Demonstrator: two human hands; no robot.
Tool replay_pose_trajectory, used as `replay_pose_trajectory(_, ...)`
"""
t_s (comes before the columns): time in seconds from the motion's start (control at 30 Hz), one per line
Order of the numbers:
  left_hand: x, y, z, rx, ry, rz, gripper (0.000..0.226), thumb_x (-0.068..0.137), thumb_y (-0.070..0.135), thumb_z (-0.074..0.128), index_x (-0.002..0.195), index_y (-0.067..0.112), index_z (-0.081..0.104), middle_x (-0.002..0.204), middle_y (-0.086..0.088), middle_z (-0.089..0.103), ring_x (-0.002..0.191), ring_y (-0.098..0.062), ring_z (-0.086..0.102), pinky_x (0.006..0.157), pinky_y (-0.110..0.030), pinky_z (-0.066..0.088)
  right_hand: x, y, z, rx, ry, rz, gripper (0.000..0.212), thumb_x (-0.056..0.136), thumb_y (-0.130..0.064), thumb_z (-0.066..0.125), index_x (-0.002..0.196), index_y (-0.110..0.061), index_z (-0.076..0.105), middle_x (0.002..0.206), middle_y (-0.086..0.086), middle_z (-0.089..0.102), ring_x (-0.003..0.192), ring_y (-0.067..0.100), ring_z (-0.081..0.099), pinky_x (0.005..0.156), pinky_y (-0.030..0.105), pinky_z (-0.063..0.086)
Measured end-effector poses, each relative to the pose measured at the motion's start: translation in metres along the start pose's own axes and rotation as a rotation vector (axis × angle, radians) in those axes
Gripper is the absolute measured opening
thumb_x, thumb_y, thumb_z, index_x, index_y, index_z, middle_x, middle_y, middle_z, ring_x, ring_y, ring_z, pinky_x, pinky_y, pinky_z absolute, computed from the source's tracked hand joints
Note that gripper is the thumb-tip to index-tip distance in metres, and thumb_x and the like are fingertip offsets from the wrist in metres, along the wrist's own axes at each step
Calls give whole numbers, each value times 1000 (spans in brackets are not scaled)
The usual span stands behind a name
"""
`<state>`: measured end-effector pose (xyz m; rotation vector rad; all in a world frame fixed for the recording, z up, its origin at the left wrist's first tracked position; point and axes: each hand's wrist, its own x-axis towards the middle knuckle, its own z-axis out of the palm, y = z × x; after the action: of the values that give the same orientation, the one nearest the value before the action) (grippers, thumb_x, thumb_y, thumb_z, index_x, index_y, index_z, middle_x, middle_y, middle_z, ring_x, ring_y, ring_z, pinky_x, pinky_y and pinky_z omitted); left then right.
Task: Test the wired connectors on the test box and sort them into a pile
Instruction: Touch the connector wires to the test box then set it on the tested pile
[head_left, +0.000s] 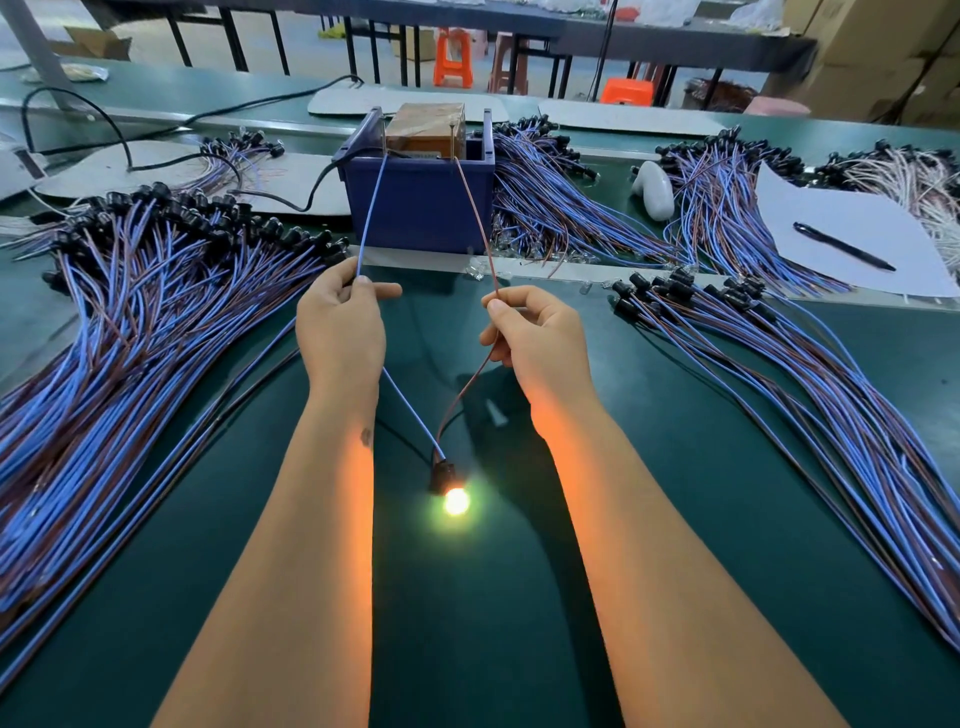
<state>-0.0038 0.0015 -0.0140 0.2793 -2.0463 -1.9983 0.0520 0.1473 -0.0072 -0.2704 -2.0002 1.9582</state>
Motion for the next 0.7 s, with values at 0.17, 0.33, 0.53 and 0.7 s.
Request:
replay_pose_trajectory(0.17,0,0,-1,-8,-1,-16,30,100,17,44,123,22,63,81,12,75,45,-8,30,47,-23,30,0,0,0,-5,-3,-2,12,96,-10,58,87,-15,66,64,3,62,49,0,53,50,13,43)
replay_pose_trajectory(0.33,0,0,-1,-19,-2,-19,31,100,16,44,126,22,61,83,10,75,45,-9,29,47,-22,30,0,1,-1,-17,-4,-1,11,96,-11,58,90,-14,66,65,3,62,50,1,54,50,13,44)
replay_pose_trajectory(0.53,0,0,-1,-32,-12,-25,31,101,16,44,126,23,61,84,10,75,48,-9,31,49,-23,30,1,1,-1,-34,-11,-4,10,96,-12,58,91,-15,67,67,4,63,52,0,55,51,13,44)
replay_pose_trajectory(0.7,0,0,-1,-28,-11,-29,30,101,16,43,125,23,60,83,10,75,46,-9,29,46,-22,30,1,3,0,-27,-10,-12,11,95,-12,59,88,-15,67,64,3,62,52,2,54,52,15,45)
